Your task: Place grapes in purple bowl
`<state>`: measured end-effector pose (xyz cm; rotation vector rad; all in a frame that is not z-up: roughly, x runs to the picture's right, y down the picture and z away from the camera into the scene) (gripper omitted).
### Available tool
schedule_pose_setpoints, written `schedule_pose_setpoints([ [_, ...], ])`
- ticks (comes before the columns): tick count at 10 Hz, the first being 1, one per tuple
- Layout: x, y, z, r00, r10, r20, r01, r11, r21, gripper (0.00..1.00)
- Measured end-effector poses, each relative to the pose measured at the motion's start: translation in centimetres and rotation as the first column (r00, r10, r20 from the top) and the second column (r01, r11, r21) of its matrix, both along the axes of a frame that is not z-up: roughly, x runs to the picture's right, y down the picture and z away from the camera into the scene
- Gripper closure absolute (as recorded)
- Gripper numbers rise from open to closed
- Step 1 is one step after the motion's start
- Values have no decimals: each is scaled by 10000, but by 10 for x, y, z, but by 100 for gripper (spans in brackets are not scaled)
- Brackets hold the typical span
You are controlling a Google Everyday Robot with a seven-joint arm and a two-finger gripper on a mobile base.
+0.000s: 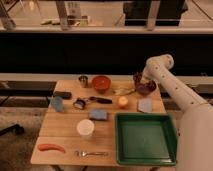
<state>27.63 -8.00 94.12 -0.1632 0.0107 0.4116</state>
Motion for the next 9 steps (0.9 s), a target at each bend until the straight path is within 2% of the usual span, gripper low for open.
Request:
schedule_pose_setpoints([
  [6, 1, -2, -8, 9998, 163, -103, -162, 9998, 90, 20],
  [9, -18, -18, -38, 9990, 189, 409, -218, 9972, 710, 20],
])
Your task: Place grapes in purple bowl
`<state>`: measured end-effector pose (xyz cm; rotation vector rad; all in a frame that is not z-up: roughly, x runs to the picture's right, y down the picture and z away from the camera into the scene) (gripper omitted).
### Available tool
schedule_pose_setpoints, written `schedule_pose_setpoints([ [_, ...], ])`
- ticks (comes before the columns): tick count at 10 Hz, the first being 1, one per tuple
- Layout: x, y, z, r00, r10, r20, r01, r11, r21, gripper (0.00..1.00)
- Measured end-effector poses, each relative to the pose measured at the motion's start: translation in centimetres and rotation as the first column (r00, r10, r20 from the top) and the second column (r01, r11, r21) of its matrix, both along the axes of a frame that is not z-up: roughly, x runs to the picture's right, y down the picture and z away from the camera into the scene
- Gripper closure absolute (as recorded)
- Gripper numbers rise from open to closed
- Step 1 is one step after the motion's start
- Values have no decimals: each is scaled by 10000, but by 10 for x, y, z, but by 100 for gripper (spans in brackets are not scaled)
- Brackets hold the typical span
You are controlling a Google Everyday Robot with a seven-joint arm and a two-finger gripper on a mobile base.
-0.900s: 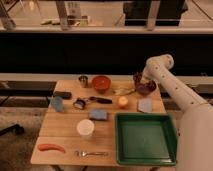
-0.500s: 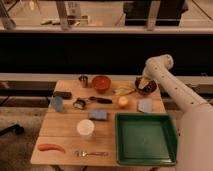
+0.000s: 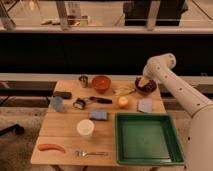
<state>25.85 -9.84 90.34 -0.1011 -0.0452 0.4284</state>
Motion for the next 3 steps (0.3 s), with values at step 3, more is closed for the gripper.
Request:
schedule_pose_setpoints([
  [3, -22, -7, -21, 9989, 151, 453, -172, 9987, 471, 20],
])
